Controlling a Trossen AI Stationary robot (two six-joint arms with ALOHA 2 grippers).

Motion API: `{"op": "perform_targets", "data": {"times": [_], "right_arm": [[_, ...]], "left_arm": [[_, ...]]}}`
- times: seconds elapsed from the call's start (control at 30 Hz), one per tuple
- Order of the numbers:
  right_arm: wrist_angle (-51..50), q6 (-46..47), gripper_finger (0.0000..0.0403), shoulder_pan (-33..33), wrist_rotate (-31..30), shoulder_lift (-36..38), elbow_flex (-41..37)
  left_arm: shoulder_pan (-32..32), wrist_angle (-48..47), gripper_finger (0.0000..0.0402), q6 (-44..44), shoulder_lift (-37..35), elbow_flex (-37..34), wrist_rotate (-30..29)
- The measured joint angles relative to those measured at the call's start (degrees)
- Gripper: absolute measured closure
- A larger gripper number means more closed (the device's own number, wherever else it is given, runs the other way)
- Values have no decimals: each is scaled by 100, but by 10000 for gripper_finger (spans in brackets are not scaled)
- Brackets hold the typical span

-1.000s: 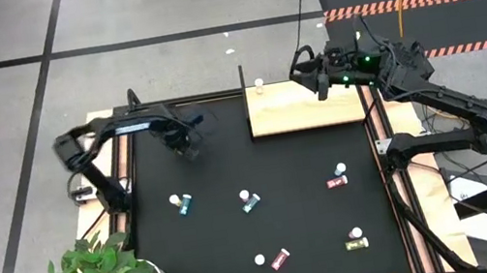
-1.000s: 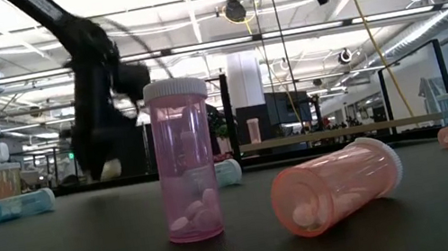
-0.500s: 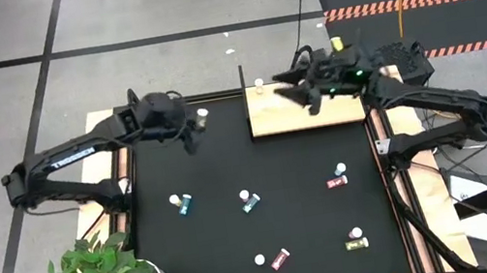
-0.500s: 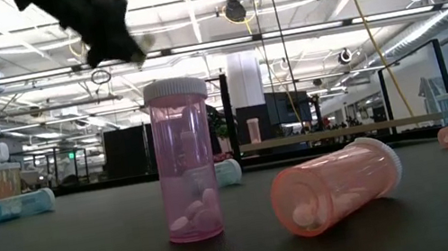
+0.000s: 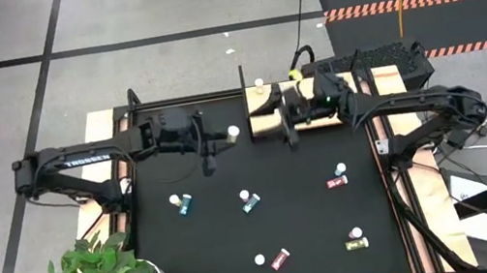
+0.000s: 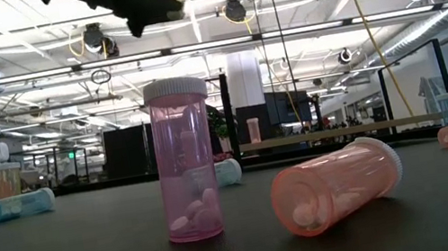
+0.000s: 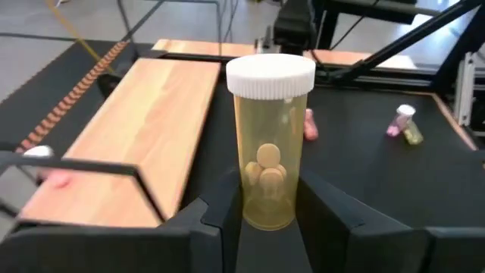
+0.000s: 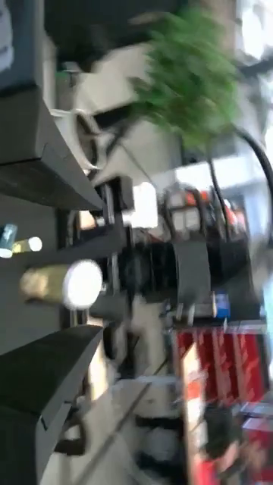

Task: Pick and place medicine bottles onto shelf by color
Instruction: Put the top yellow pill bottle on the shelf

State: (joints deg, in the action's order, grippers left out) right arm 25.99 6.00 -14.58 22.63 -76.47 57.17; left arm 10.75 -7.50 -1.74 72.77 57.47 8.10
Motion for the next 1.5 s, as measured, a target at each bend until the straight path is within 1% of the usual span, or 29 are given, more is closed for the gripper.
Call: {"op": "perform_targets", "data": {"times": [0.07,0.13,0.23,0.37,0.4,0.5,0.83,0.9,1.0,1.33,1.5], "right_arm": [[1,-203,134,121,-49,-78,0],[16,-62,124,140,-164,-196,0],[1,223,114,67,-181,-339,0],[51,322,115,8,-99,-436,7],[43,327,117,-3,44,-464,7],[160,379,126,-30,289,-549,7],[232,531,180,-116,480,-599,7],[242,534,193,-116,617,-598,7],[188,553,207,-116,625,-598,7],[71,533,237,-116,623,-597,7],[73,531,263,-116,621,-597,7]], "left_arm": [[-78,305,288,36,161,0,0],[-123,520,288,37,284,0,2],[-178,812,287,37,431,0,0],[-226,883,287,13,546,0,0],[-231,877,287,12,570,0,0],[-247,869,287,11,626,0,4],[-252,915,287,33,615,0,39],[-250,913,286,39,615,0,39],[-247,916,286,52,615,0,39],[-247,1007,286,227,615,0,42],[-263,1003,286,266,615,0,42]]}}
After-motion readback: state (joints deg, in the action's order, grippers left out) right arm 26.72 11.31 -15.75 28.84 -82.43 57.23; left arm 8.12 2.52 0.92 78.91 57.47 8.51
